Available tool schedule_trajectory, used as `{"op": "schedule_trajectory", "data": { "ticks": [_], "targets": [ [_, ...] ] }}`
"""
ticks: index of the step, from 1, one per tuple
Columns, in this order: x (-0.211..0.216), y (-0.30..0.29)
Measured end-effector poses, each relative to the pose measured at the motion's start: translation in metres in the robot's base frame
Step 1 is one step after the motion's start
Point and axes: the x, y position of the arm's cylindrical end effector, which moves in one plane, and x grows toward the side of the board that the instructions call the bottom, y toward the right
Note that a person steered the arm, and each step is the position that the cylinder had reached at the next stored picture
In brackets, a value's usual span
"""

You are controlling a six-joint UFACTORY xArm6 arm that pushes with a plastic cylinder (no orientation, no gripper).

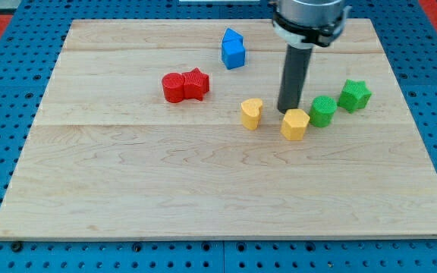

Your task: Slide the yellow heart above yellow hexagon

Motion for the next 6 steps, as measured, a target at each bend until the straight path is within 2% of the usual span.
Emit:
{"op": "schedule_trajectory", "data": {
  "ticks": [1,2,3,4,6],
  "targets": [
    [0.041,0.016],
    [0.055,-0.006],
    [0.009,-0.028],
    [-0.010,-0.053],
    [-0.021,-0.161]
  ]
}}
